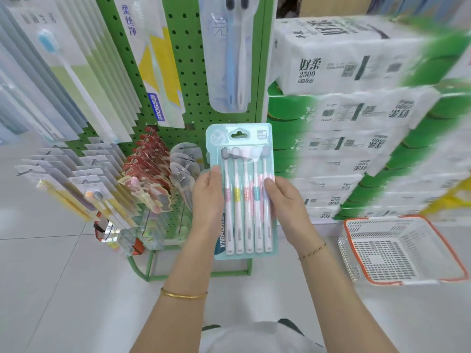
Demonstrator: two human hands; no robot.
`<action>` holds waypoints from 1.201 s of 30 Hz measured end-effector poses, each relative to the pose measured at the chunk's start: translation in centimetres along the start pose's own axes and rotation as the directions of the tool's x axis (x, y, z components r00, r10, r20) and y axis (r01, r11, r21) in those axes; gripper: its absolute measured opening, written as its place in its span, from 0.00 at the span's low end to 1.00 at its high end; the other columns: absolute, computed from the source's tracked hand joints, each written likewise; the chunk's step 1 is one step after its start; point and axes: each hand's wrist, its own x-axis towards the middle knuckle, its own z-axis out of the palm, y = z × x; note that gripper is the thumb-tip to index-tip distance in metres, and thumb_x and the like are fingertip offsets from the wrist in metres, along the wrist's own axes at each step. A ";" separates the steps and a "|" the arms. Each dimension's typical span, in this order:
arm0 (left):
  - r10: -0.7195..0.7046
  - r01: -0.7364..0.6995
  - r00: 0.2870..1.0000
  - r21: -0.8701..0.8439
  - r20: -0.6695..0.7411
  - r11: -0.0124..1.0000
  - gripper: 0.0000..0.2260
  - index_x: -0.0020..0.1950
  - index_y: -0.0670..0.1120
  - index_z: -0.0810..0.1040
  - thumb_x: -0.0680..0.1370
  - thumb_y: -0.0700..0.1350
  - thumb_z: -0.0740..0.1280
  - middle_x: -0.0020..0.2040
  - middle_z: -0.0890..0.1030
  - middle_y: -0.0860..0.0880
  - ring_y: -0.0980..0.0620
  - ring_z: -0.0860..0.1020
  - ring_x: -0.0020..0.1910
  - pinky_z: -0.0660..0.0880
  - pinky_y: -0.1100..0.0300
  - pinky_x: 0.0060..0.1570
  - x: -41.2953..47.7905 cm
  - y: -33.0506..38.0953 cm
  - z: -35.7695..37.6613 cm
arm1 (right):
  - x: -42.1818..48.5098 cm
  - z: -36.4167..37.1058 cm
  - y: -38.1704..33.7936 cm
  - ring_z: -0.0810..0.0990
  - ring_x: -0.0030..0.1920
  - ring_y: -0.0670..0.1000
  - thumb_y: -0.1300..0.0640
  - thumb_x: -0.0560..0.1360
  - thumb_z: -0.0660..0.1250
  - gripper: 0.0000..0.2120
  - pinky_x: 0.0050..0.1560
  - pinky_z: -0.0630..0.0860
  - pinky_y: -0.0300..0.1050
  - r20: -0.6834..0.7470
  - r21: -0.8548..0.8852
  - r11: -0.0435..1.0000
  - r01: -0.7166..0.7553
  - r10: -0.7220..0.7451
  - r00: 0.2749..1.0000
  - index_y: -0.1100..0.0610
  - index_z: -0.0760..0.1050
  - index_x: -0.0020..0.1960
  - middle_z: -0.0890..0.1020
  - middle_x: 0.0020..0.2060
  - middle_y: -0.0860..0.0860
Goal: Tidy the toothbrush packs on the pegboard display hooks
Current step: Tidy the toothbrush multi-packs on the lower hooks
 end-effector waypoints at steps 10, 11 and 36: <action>0.225 -0.199 0.972 0.279 -0.062 0.939 0.16 0.51 0.49 0.67 0.77 0.60 0.62 0.37 0.70 0.57 0.61 0.70 0.35 0.66 0.58 0.39 -1.1 1.3 2.6 | -0.7 -0.3 -0.8 0.76 0.41 0.45 0.54 0.80 0.62 0.08 0.45 0.73 0.38 -0.106 0.126 0.989 0.079 -0.066 0.992 0.53 0.76 0.43 0.77 0.40 0.49; 0.215 -0.192 0.976 0.317 -0.039 0.929 0.17 0.54 0.50 0.66 0.76 0.61 0.64 0.39 0.72 0.58 0.61 0.71 0.37 0.67 0.58 0.41 -1.2 1.6 2.7 | -0.6 -0.2 -0.9 0.74 0.42 0.46 0.53 0.79 0.62 0.08 0.46 0.72 0.41 -0.121 0.144 0.986 0.084 -0.066 0.990 0.52 0.75 0.42 0.76 0.39 0.50; 0.062 -0.827 0.542 0.520 0.838 0.214 0.33 0.76 0.59 0.55 0.76 0.44 0.68 0.79 0.47 0.54 0.55 0.44 0.77 0.38 0.57 0.73 -2.4 0.6 1.8 | 2.1 -4.6 1.2 0.81 0.37 0.51 0.56 0.81 0.58 0.11 0.41 0.77 0.49 -0.324 0.651 0.717 -0.248 0.558 0.764 0.58 0.75 0.45 0.81 0.39 0.53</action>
